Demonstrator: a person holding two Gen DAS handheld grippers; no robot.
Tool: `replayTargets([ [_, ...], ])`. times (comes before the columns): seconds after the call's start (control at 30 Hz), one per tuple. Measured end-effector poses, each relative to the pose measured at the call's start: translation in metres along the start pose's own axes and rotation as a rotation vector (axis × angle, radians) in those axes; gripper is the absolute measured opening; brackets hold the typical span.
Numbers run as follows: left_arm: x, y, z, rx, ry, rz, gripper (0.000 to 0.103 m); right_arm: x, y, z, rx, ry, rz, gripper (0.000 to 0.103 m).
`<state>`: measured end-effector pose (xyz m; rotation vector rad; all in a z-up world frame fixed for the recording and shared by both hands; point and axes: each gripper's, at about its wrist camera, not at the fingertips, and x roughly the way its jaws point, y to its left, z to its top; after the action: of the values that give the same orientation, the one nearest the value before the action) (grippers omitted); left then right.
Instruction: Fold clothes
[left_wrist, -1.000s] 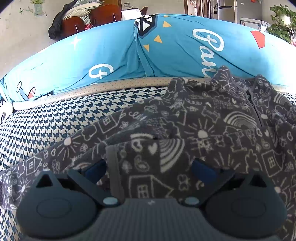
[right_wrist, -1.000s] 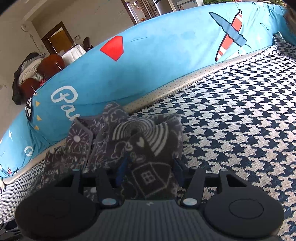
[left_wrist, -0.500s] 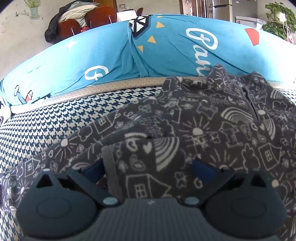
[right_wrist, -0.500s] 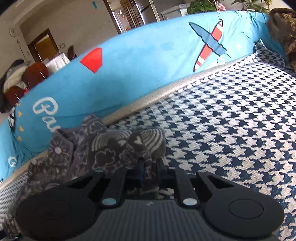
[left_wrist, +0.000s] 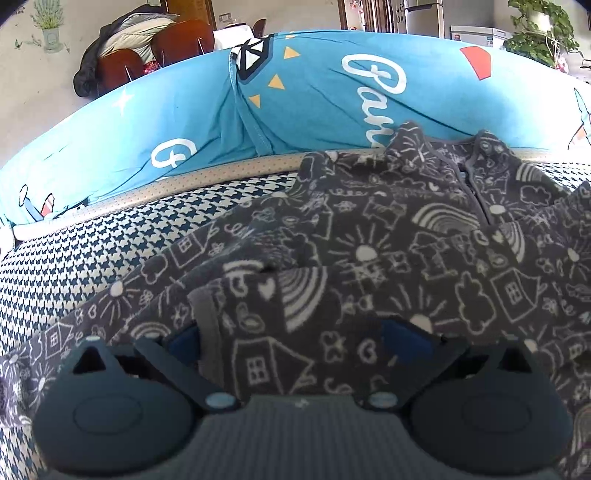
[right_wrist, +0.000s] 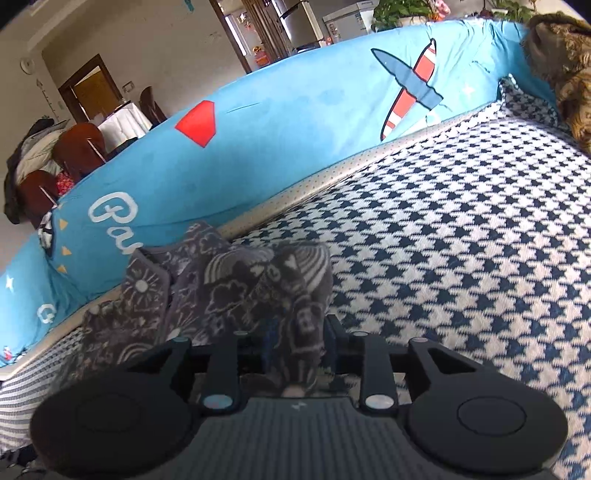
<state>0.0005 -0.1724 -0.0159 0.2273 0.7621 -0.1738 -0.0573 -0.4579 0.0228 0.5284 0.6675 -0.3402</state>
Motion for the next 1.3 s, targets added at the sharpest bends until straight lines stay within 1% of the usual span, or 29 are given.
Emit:
replayTargets([
  [0.03, -0.001, -0.001, 0.000, 0.001, -0.004, 0.000, 0.103, -0.004, 0.002, -0.002, 0.001, 0.005, 0.019, 0.038],
  [0.13, -0.005, -0.002, -0.001, 0.002, -0.016, -0.001, 0.103, -0.016, 0.008, -0.009, -0.001, 0.005, 0.049, 0.047],
  [0.23, -0.008, -0.002, -0.001, 0.002, -0.026, -0.006, 0.103, -0.019, 0.015, -0.016, -0.009, 0.025, 0.067, 0.055],
  [0.33, -0.009, -0.001, 0.000, -0.003, -0.027, -0.007, 0.103, -0.017, 0.023, -0.024, -0.033, 0.051, 0.061, 0.057],
  [0.4, -0.009, 0.001, 0.000, -0.010, -0.029, -0.004, 0.103, -0.014, 0.028, -0.027, -0.063, 0.062, 0.040, 0.057],
  [0.53, -0.010, 0.005, 0.002, -0.028, -0.026, -0.005, 0.103, -0.009, 0.029, -0.032, -0.083, 0.080, 0.003, 0.058],
  [0.7, -0.008, 0.005, 0.002, -0.036, -0.015, -0.012, 0.103, -0.004, 0.029, -0.037, -0.120, 0.099, -0.040, 0.058],
  [0.77, -0.007, 0.004, 0.001, -0.033, -0.012, -0.011, 0.103, -0.002, 0.030, -0.039, -0.135, 0.102, -0.057, 0.054],
  [0.83, -0.006, 0.004, 0.001, -0.031, -0.009, -0.008, 0.103, -0.002, 0.028, -0.040, -0.138, 0.105, -0.073, 0.030],
  [0.87, -0.006, 0.004, 0.001, -0.033, -0.006, -0.010, 0.103, -0.003, 0.027, -0.040, -0.135, 0.107, -0.080, 0.027],
  [0.93, -0.005, 0.005, 0.001, -0.039, 0.000, -0.017, 0.103, -0.007, 0.025, -0.039, -0.126, 0.098, -0.095, 0.018],
  [1.07, -0.004, 0.006, 0.000, -0.040, 0.017, -0.025, 0.103, -0.024, 0.020, -0.038, -0.133, 0.060, -0.179, 0.017],
  [1.17, 0.003, 0.006, -0.005, -0.047, 0.065, -0.034, 0.103, -0.014, 0.015, -0.041, -0.136, 0.100, -0.202, 0.019],
  [1.2, 0.005, 0.007, -0.006, -0.054, 0.078, -0.036, 0.103, -0.012, 0.016, -0.041, -0.149, 0.099, -0.211, 0.022],
  [1.23, 0.005, 0.008, -0.008, -0.063, 0.085, -0.038, 0.103, -0.013, 0.017, -0.042, -0.163, 0.092, -0.225, 0.028],
  [1.3, 0.004, 0.012, -0.009, -0.077, 0.088, -0.037, 0.103, -0.016, 0.020, -0.041, -0.188, 0.082, -0.249, 0.034],
])
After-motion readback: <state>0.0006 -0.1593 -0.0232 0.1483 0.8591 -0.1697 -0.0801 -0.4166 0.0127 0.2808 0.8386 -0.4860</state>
